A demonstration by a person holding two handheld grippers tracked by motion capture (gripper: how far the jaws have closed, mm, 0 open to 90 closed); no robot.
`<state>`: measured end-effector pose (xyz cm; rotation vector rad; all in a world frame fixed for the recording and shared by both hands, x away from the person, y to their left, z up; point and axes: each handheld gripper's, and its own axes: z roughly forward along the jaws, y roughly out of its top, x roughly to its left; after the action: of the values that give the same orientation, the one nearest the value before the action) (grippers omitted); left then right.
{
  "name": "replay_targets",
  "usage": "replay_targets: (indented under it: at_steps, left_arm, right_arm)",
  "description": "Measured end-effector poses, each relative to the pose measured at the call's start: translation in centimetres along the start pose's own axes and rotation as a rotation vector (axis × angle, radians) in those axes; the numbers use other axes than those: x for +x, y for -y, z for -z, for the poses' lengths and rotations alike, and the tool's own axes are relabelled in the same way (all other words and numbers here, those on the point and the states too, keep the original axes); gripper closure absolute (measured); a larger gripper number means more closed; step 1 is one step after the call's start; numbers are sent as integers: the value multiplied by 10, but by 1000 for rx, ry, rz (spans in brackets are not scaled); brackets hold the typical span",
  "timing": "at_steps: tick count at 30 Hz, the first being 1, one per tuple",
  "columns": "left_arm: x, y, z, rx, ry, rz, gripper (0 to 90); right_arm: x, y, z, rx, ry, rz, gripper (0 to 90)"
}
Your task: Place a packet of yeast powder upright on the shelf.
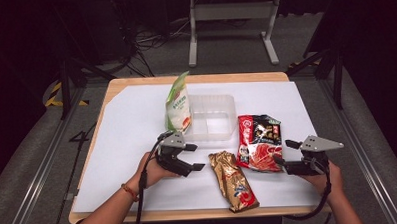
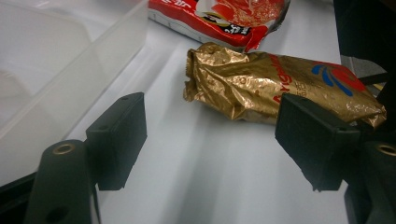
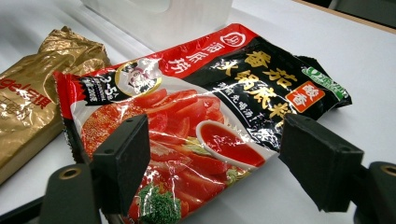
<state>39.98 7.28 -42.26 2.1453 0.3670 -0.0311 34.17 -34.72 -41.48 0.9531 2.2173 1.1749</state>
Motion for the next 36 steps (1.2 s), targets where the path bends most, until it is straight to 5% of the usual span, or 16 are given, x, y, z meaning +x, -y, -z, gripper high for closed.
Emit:
replay_targets:
  at_steps: [13,25,29,36]
  left_arm:
    - [2,-16,-45,58,35,-10,242]
    - [11,-17,-68,102,116,75,275]
    - [14,-14,-66,82,160,103,436]
    - [15,-11,-60,41,140,120,810]
  right_arm:
    - [0,1,0,3,0,1,250]
    - [1,1,-1,2,-6,4,250]
    - [1,1,-2,4,-13,5,249]
    - [1,1,-2,6,-12,7,247]
